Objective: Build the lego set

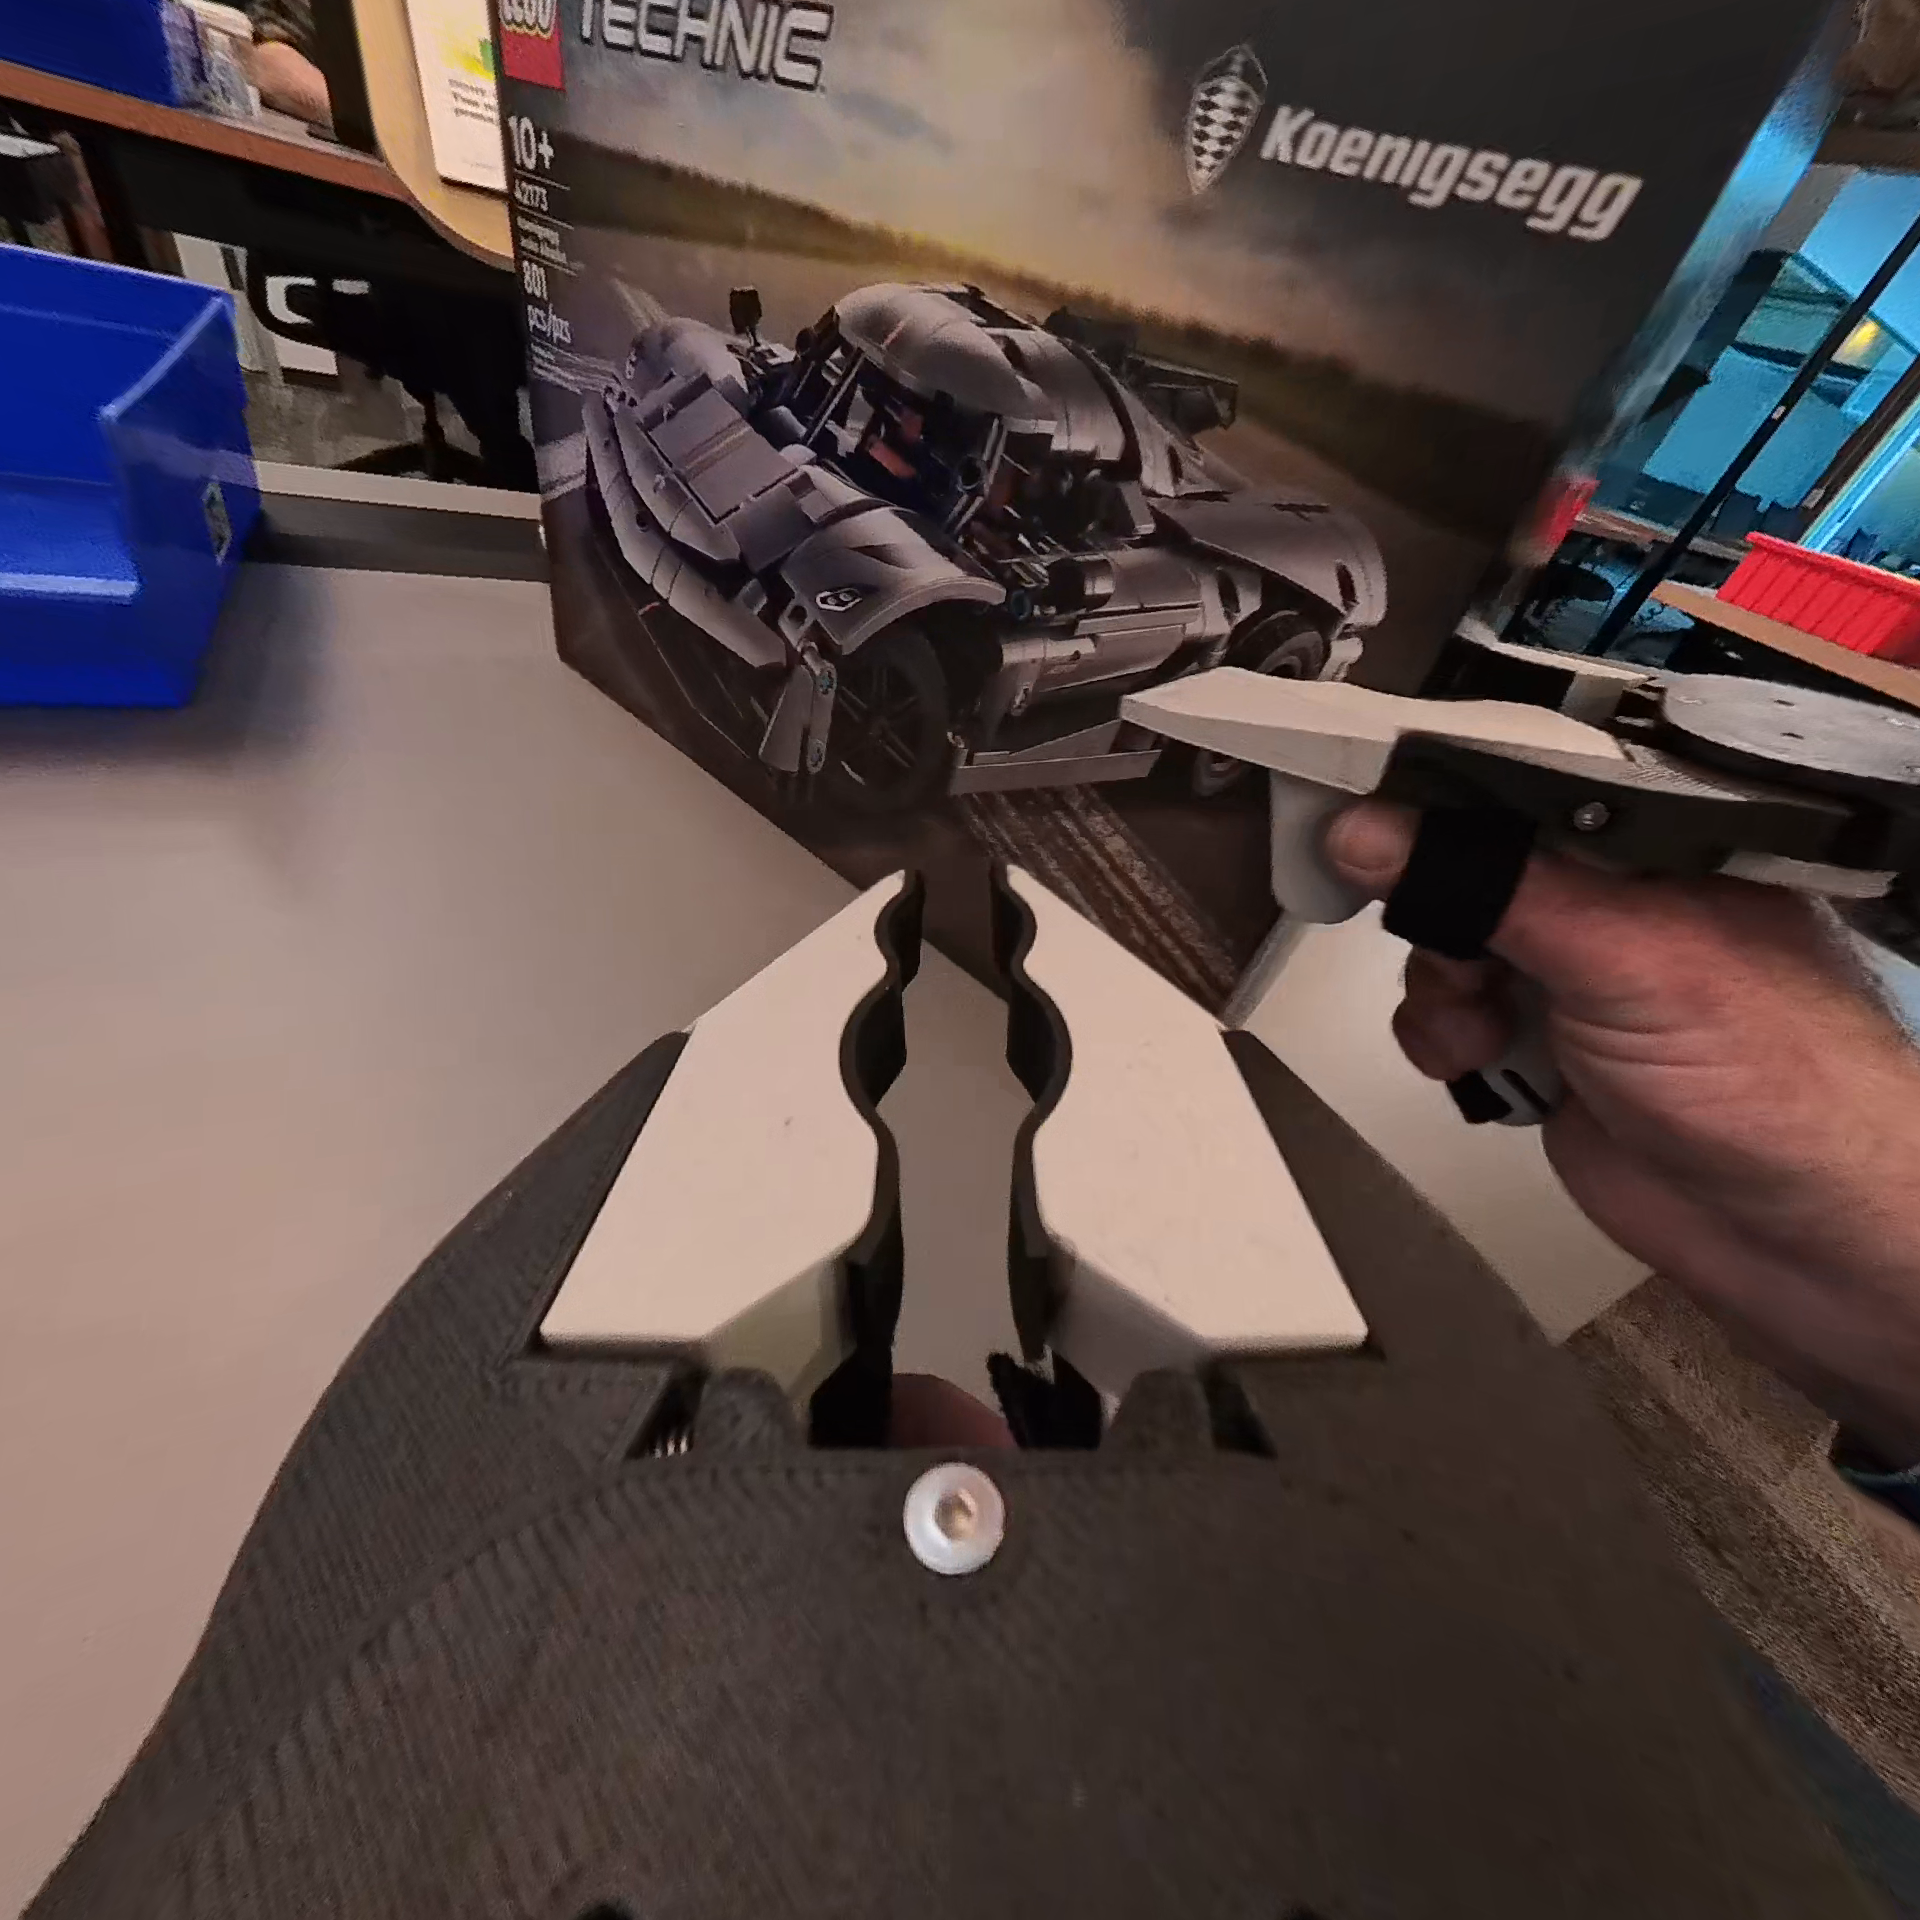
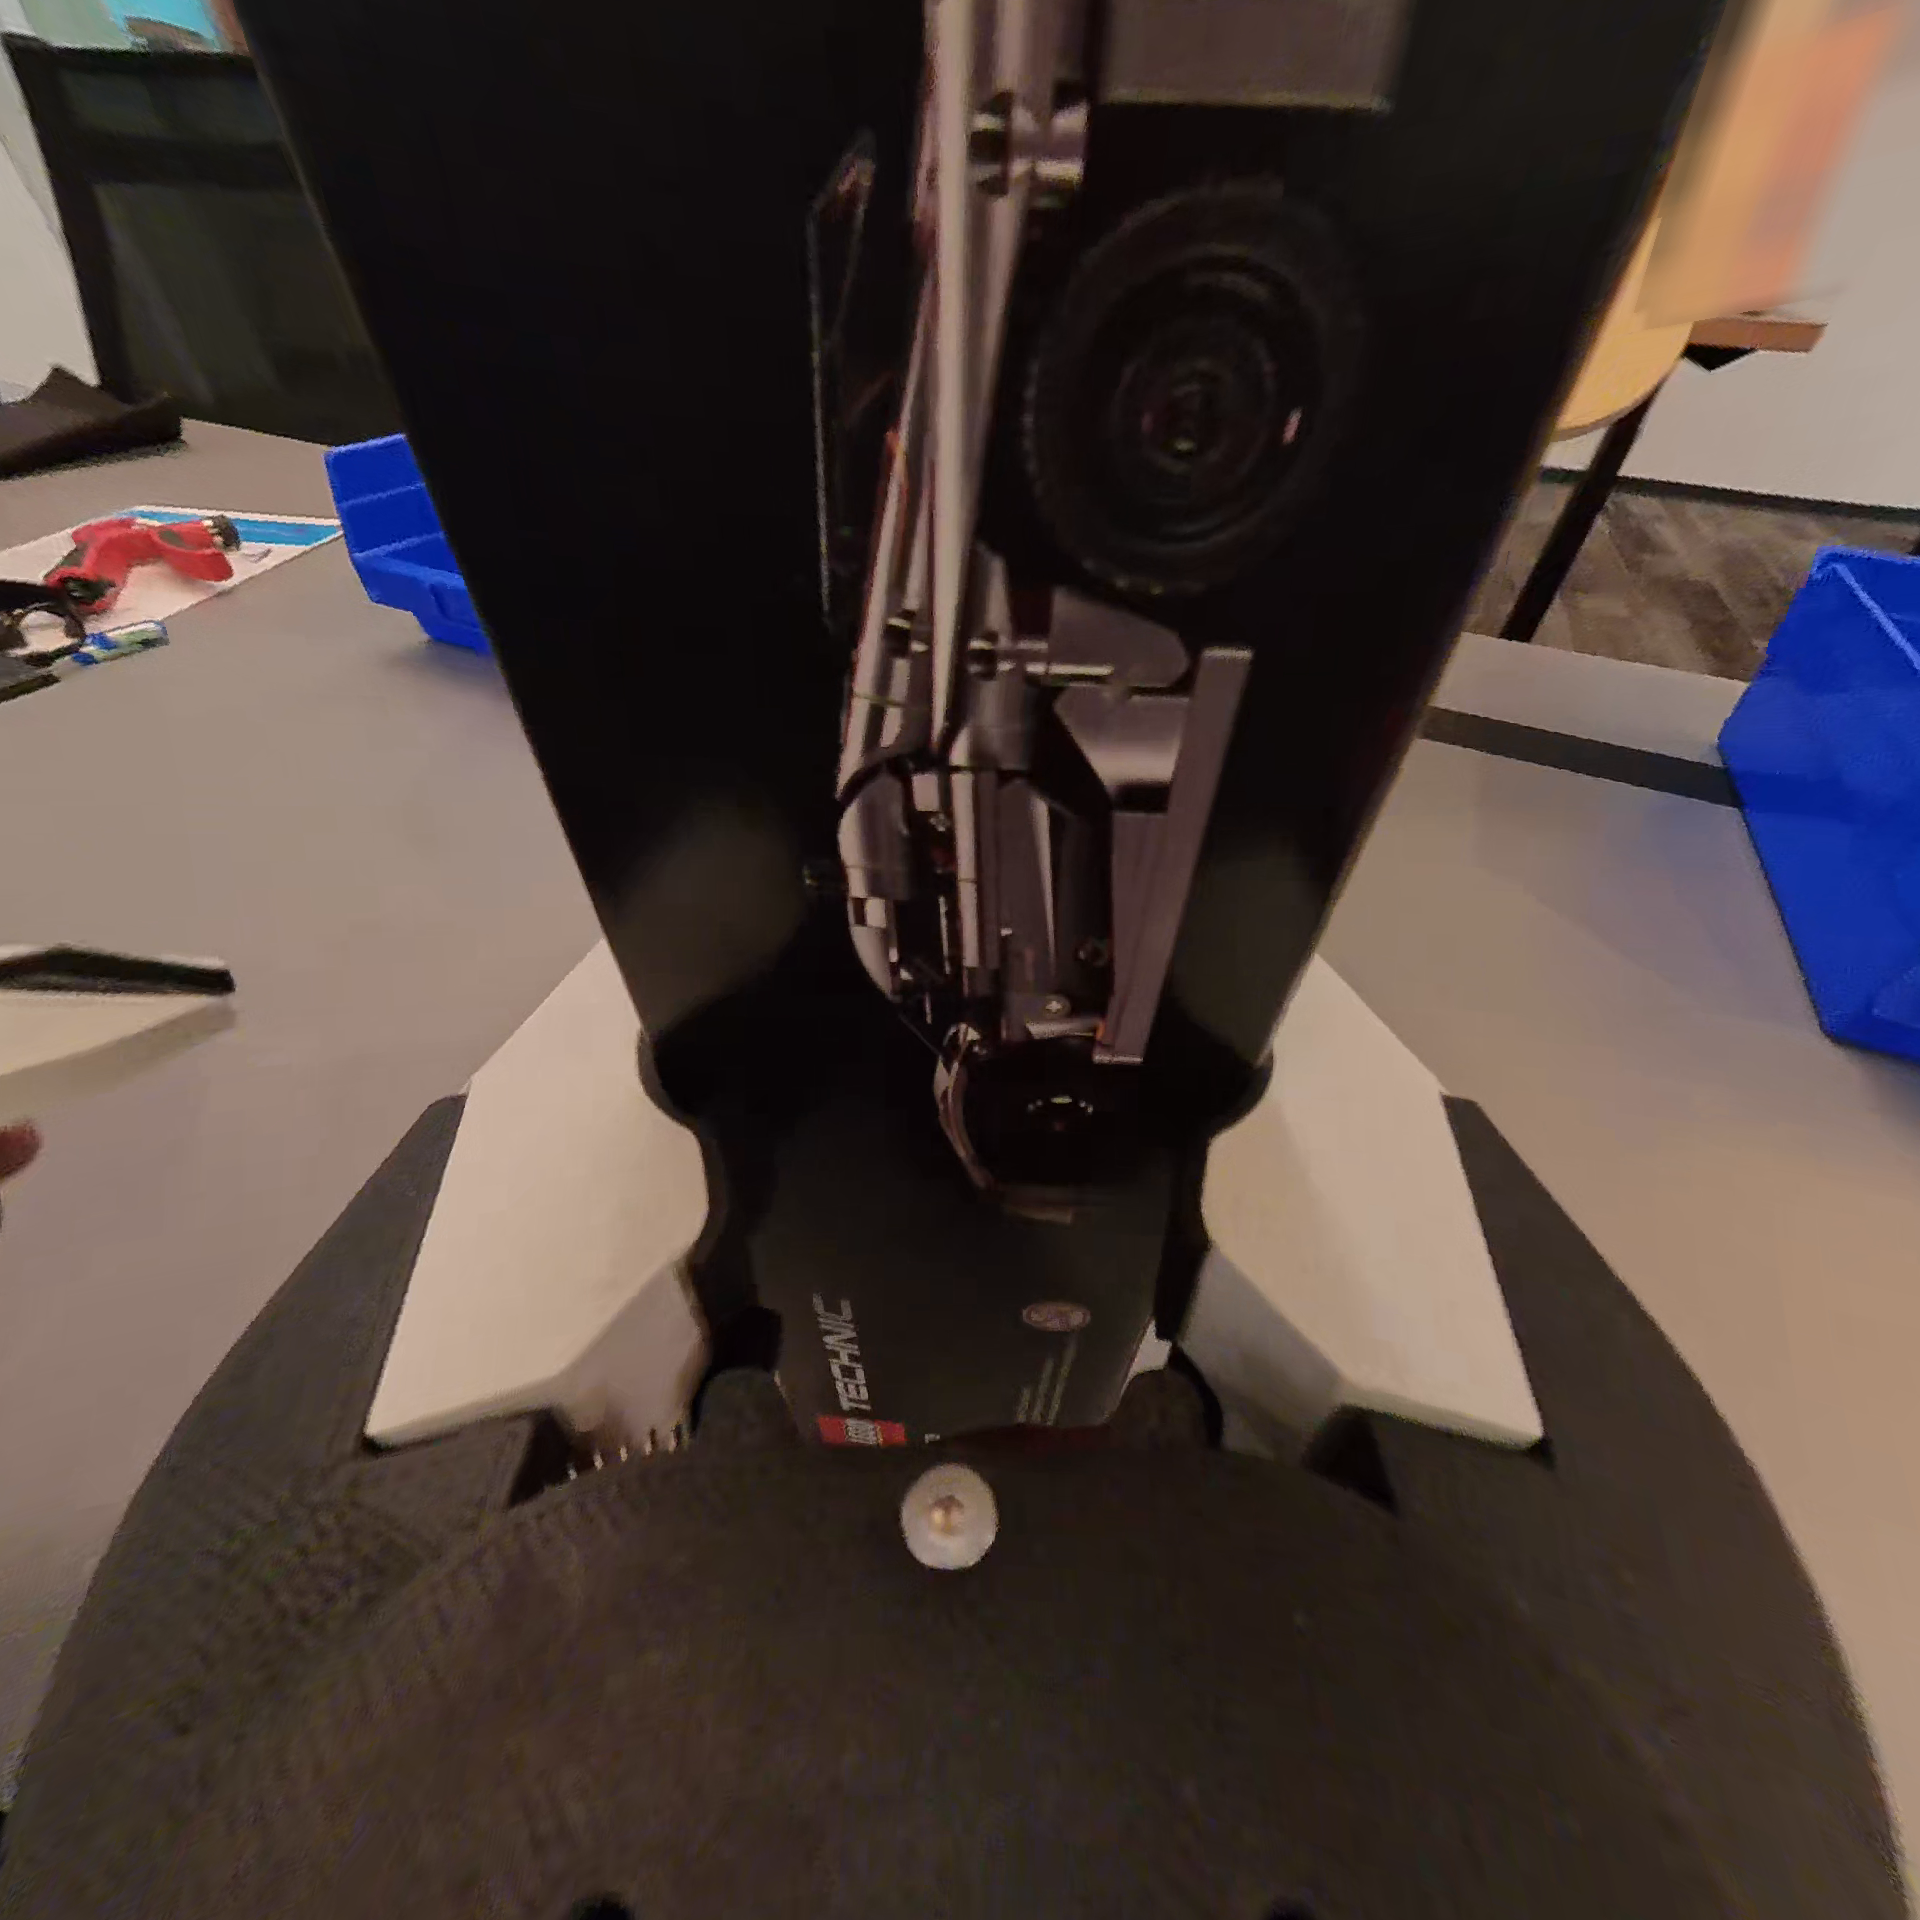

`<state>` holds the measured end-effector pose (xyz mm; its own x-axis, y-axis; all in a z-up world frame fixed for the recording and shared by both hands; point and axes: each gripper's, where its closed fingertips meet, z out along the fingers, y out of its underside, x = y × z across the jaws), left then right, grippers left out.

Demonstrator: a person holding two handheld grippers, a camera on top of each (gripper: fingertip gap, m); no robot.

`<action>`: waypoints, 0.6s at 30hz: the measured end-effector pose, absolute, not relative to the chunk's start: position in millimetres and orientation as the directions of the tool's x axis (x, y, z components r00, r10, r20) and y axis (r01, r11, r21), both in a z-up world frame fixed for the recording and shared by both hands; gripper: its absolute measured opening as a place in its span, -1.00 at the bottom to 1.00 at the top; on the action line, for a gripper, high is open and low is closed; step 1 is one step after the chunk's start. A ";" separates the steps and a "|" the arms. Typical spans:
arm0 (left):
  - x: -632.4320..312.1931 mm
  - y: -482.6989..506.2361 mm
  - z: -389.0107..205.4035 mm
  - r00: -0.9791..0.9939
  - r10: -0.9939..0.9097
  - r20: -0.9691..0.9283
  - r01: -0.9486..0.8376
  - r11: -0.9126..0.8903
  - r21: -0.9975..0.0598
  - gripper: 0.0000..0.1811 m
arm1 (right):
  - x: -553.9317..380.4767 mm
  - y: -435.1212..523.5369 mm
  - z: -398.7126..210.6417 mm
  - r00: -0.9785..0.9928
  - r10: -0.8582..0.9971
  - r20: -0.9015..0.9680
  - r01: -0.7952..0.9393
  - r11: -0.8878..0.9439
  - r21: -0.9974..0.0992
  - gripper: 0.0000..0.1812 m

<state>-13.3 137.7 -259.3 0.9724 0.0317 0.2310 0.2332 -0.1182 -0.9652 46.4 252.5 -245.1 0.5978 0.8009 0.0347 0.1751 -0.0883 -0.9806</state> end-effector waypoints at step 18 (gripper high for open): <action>-153.7 170.3 -205.5 0.993 0.075 0.096 0.100 -0.062 -0.993 -0.28 | 124.6 278.0 -248.2 -0.122 0.993 -0.001 0.245 0.029 -0.969 0.09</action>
